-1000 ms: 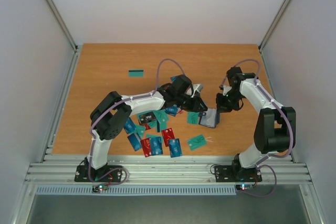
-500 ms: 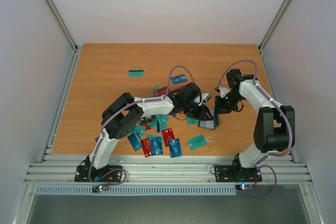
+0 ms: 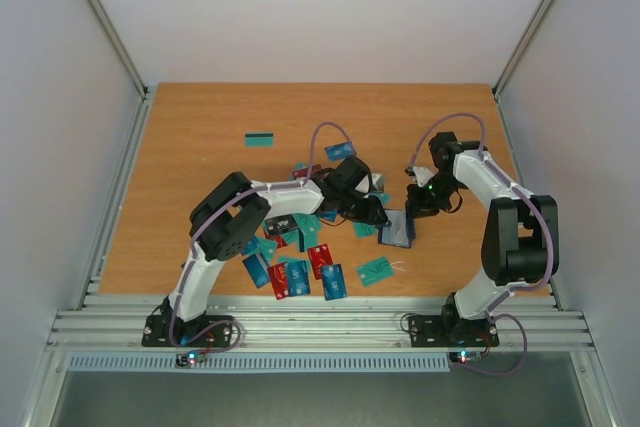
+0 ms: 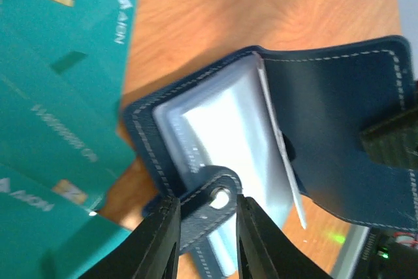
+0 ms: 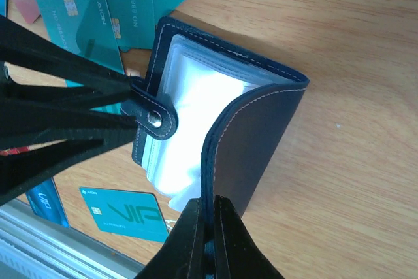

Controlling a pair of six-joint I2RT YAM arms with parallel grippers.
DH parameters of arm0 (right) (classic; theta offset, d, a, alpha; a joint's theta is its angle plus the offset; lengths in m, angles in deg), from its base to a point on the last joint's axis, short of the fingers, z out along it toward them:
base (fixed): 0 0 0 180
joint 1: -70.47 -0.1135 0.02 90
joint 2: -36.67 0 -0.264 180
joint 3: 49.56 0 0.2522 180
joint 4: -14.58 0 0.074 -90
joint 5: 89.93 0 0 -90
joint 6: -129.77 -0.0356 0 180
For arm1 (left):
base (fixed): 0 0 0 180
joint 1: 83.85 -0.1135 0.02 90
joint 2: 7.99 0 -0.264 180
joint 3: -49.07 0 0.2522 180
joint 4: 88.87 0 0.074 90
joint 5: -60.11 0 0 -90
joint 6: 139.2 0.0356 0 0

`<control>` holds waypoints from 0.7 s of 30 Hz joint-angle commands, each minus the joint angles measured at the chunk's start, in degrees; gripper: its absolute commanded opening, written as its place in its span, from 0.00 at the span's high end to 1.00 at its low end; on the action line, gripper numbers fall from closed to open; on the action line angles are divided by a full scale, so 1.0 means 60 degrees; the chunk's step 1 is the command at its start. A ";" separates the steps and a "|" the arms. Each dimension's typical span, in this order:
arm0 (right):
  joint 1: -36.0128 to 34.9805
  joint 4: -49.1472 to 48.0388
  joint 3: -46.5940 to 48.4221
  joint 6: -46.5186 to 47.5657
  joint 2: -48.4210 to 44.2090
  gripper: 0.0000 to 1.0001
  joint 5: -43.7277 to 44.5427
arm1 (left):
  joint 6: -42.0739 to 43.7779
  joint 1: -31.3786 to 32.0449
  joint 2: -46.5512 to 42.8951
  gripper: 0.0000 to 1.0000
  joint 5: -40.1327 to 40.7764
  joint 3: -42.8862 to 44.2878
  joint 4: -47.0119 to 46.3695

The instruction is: Put the credit cards into the card holder

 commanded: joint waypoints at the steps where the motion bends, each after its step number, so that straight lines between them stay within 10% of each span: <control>1: 0.0010 -0.0058 0.0234 0.0212 0.0225 0.96 0.0038 | 0.0664 -0.0013 -0.0232 0.75 0.0852 -0.0018 0.0438; 16: 0.0010 -0.0232 -0.0005 0.0017 -0.0046 0.97 0.0469 | 0.1031 0.0522 -0.0695 0.76 -0.0431 -0.0766 -0.0655; 21: 0.0012 -0.0244 -0.0080 -0.0109 -0.0114 0.78 0.0568 | 0.0632 0.0559 -0.0192 0.79 -0.0206 -0.0750 -0.0767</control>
